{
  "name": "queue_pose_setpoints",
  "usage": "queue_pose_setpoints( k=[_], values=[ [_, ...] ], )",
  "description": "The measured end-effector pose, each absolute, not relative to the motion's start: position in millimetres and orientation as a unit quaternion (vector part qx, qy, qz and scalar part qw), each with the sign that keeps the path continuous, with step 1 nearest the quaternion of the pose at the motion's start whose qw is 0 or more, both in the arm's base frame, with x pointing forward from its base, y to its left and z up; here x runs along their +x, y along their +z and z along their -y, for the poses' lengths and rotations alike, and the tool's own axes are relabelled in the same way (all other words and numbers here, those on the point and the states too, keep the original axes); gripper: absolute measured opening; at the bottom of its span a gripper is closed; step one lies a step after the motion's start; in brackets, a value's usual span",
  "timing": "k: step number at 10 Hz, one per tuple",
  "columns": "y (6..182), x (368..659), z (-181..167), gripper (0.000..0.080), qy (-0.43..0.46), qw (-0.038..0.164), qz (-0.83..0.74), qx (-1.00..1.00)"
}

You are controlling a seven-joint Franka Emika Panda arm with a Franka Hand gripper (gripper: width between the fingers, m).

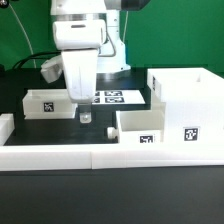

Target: Assemble drawer

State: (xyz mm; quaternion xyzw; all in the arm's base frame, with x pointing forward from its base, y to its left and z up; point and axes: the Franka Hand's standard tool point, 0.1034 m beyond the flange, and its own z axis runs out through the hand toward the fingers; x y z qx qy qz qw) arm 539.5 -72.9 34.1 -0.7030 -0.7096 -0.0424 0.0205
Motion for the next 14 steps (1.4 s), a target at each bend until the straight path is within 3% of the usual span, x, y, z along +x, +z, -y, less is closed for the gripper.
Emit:
queue_pose_setpoints(
  k=[4, 7, 14],
  values=[
    [21.8, 538.6, 52.2, 0.0649, -0.061, 0.053, 0.700, -0.709],
    [17.0, 537.6, 30.3, 0.0649, -0.060, 0.062, 0.694, -0.715],
    [15.9, 537.0, 25.7, 0.0649, -0.053, 0.068, 0.633, -0.769]
  ],
)
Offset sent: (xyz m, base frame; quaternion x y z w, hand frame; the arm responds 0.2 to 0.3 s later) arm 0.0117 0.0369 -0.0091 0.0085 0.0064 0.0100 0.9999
